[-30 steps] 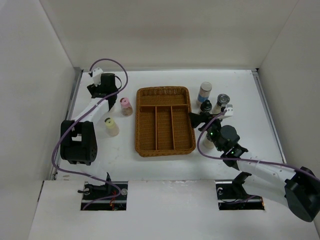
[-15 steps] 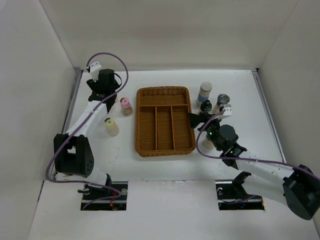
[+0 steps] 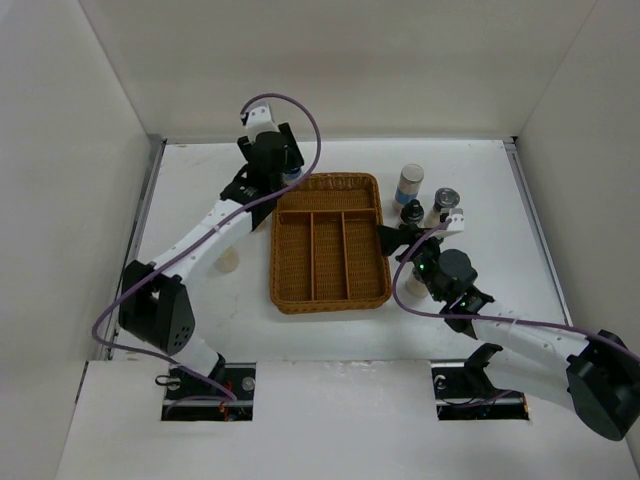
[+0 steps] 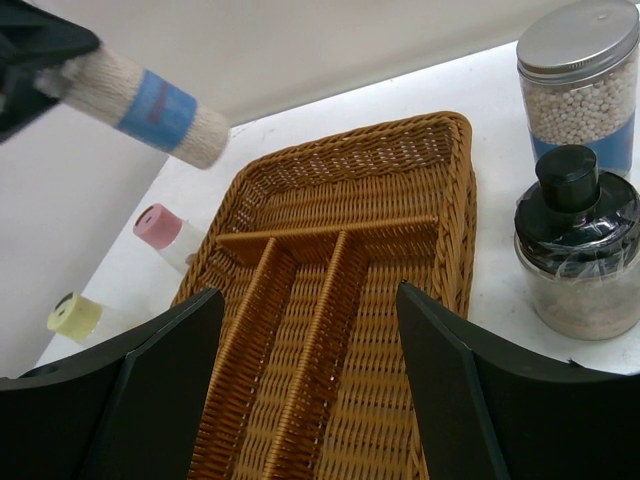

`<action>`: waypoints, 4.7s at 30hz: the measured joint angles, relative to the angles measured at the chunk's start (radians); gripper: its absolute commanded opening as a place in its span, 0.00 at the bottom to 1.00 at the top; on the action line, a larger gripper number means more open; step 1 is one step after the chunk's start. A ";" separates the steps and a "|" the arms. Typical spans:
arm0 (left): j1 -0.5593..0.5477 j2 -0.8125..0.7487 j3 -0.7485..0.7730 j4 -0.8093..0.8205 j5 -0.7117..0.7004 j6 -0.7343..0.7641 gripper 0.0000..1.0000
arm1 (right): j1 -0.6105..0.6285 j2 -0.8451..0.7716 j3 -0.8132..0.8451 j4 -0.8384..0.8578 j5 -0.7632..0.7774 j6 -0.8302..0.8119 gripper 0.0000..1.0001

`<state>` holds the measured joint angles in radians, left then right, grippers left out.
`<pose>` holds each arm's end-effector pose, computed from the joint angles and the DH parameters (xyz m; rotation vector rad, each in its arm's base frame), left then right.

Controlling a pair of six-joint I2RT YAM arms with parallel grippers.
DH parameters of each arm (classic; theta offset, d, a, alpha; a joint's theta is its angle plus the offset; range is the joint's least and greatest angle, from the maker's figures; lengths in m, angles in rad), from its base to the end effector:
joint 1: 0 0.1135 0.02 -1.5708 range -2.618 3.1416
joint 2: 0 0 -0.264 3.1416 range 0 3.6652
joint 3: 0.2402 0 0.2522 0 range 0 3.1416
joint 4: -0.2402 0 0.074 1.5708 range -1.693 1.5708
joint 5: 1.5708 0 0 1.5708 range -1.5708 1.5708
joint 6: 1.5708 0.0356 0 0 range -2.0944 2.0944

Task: Organize the condiment bottles

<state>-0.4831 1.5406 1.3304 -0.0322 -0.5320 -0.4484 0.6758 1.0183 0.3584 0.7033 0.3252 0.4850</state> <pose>0.3323 -0.1539 0.3598 -0.3416 1.7500 -0.1886 0.1783 0.1284 0.2401 0.1164 1.5641 0.6732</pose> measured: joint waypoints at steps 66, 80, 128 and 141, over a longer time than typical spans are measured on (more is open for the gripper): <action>-0.330 -0.332 -1.136 0.907 0.135 -0.228 0.37 | -0.317 0.486 0.755 -0.552 0.091 -0.180 0.98; -0.375 -0.343 -1.154 0.997 0.163 -0.241 0.40 | -0.348 0.798 0.984 -0.742 0.121 -0.262 0.87; -0.380 -0.366 -1.207 1.038 0.087 -0.295 0.45 | -0.002 1.007 1.255 -0.678 0.111 -0.263 0.65; -0.381 -0.367 -1.207 1.038 0.088 -0.296 0.45 | 0.011 0.969 1.187 -0.639 0.108 -0.215 0.98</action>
<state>-0.8642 1.1740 0.1234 1.0061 -0.4442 -0.7441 0.6872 1.9877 1.5452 0.0647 0.4332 0.2703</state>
